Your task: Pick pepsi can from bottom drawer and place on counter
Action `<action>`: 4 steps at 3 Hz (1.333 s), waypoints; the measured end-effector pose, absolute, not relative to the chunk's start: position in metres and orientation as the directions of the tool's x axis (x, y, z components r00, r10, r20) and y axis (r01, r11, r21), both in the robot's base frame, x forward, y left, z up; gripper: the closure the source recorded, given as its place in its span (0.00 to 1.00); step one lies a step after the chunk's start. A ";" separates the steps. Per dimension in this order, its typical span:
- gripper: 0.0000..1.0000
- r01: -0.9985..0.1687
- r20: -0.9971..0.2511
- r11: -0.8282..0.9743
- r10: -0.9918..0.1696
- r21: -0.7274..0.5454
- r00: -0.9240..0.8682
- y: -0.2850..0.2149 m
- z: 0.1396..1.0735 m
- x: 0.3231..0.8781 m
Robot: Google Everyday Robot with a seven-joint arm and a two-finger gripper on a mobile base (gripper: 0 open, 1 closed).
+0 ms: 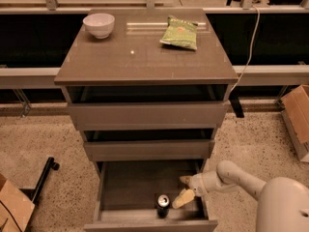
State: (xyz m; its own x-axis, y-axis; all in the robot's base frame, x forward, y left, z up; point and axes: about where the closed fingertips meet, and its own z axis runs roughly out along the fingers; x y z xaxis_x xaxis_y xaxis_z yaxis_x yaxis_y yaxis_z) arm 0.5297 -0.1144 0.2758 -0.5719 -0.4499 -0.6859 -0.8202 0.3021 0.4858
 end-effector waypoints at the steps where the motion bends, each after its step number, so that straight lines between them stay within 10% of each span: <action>1: 0.00 -0.842 -0.734 0.314 -0.416 0.439 -0.538 -0.097 0.286 0.531; 4: 0.00 -0.838 -0.749 0.300 -0.380 0.455 -0.543 -0.045 0.244 0.540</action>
Offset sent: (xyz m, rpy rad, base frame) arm 0.0221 0.0632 0.0009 0.1010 -0.1600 -0.0474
